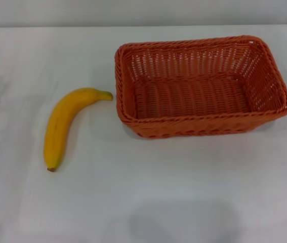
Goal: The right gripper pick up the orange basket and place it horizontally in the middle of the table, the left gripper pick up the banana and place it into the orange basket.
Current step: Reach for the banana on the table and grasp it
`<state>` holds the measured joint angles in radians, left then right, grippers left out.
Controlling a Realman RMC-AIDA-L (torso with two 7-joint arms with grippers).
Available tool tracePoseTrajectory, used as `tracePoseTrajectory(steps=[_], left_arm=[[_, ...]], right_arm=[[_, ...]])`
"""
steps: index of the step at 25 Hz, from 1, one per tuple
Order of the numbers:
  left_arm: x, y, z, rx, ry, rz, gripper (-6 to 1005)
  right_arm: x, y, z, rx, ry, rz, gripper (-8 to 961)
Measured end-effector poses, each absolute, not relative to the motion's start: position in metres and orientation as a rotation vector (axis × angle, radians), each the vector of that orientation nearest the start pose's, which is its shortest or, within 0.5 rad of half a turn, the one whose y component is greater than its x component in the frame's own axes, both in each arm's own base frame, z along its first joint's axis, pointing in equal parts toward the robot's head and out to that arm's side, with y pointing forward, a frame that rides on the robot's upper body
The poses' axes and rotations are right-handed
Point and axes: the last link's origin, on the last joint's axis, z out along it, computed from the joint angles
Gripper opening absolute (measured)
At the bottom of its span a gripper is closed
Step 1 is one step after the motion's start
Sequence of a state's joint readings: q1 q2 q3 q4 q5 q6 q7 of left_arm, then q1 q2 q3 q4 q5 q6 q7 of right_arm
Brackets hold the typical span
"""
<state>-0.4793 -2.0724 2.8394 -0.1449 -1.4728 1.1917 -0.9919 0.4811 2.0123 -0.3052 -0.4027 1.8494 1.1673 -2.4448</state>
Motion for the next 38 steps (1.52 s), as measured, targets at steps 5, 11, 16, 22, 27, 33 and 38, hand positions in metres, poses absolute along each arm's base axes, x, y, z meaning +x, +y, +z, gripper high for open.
tracePoseTrajectory(steps=[5,11,16,22,27,33,38], left_arm=[[-0.373,0.34,0.061,-1.416,-1.159,-1.117,883],[-0.364,0.357,0.094,-1.671,-1.306,-0.997,883],[-0.345,0.362,0.13,-1.848,-1.282,-0.863,883],[-0.309,0.374,0.148,-2.095,-1.345,-0.601,883],[-0.277,0.39,0.149,-2.247,-1.4,-0.28,883],[-0.259,0.399,0.136,-2.333,-1.404,-0.046,883],[-0.253,0.409,0.118,-2.37,-1.372,0.076,883]], right_arm=[[0.354,0.369,0.107,-1.514,0.317,0.569,720],[0.361,0.374,0.096,-1.526,0.322,0.446,720],[0.365,0.374,0.096,-1.525,0.319,0.41,720],[0.37,0.369,0.1,-1.491,0.341,0.412,720],[0.375,0.364,0.1,-1.484,0.352,0.407,720],[0.374,0.363,0.094,-1.491,0.367,0.427,720],[0.375,0.36,0.095,-1.475,0.372,0.438,720]])
